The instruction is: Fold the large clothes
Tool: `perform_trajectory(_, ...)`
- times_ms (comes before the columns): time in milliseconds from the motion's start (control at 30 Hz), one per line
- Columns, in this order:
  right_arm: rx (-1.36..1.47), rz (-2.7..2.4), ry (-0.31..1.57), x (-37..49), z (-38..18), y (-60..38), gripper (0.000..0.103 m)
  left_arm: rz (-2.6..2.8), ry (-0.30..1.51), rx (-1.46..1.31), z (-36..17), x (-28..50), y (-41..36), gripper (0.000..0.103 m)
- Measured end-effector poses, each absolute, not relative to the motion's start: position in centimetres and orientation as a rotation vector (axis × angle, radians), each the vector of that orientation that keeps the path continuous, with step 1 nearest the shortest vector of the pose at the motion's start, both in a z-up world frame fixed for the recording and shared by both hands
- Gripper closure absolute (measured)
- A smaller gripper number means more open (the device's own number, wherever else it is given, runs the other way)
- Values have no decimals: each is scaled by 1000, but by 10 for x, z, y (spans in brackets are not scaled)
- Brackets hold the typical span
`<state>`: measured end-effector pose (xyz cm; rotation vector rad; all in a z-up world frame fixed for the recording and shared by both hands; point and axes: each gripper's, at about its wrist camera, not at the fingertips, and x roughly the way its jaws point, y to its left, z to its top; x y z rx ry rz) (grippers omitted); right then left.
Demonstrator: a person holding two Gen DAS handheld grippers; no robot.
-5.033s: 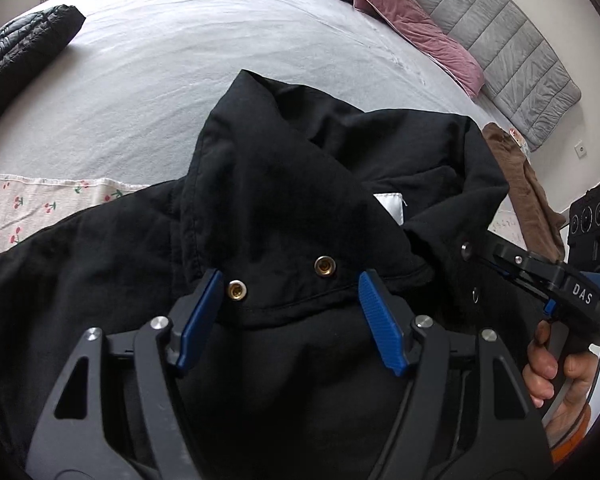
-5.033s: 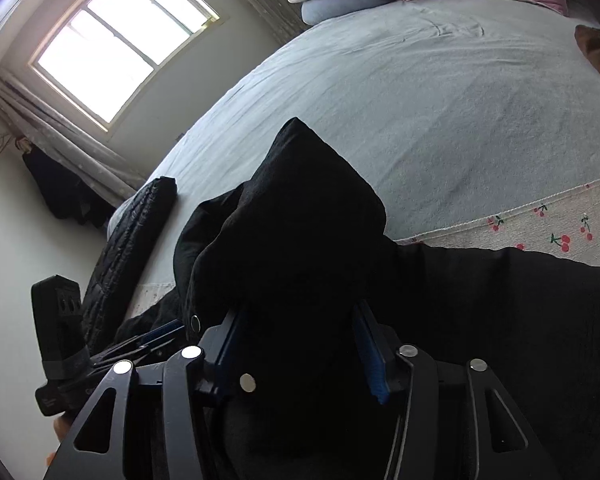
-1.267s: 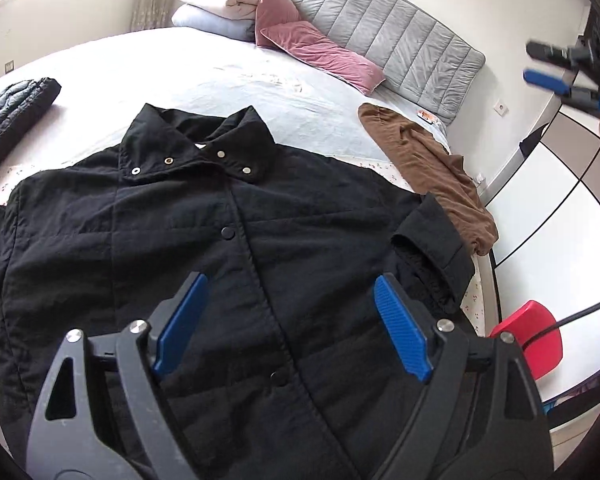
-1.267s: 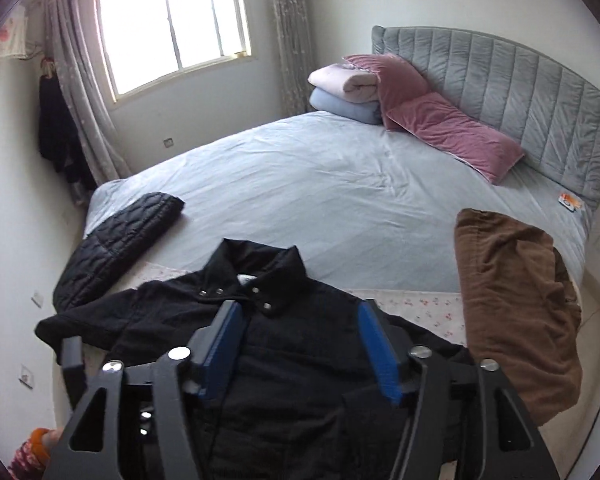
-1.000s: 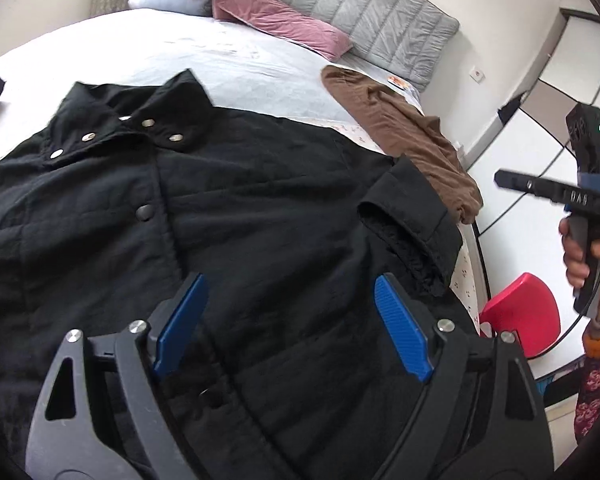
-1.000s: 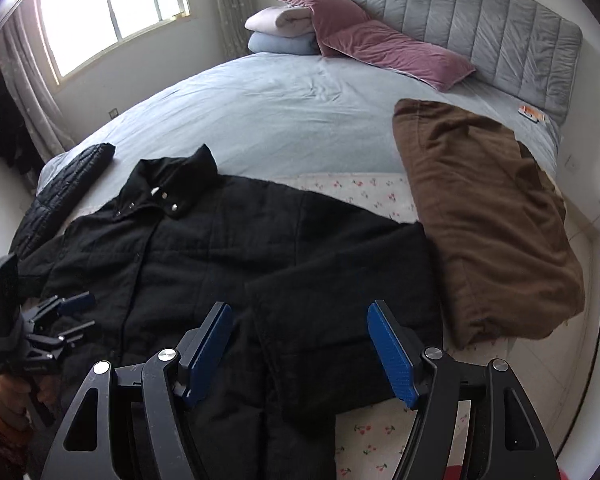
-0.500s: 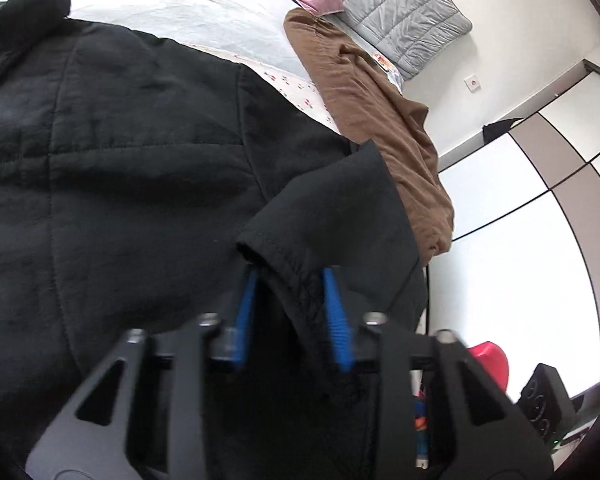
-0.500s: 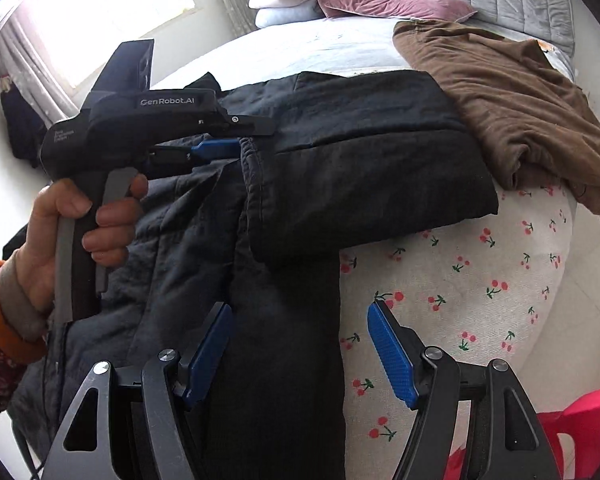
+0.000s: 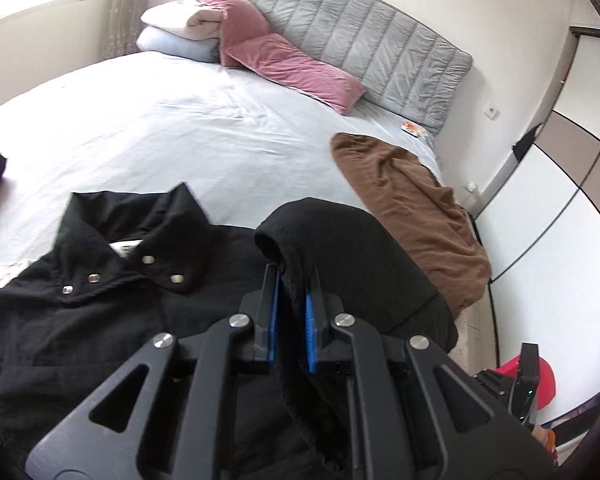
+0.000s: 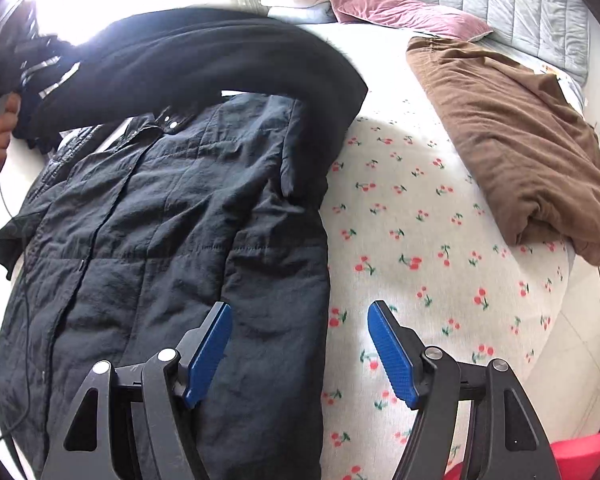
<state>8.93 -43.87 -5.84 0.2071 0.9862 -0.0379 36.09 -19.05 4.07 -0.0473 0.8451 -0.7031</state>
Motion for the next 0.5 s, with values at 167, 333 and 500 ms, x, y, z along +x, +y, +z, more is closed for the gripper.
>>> perform_trajectory(167,240,-39,989,106,-61,-446,32,-264,852,155,-10,401,-133,68)
perform_trajectory(333,234,-59,980,137,-64,-445,32,-324,952,66,-53,401,-121,66)
perform_trajectory(500,135,-106,1010,184,-86,-432,51,-569,951,-17,-77,375,-170,65)
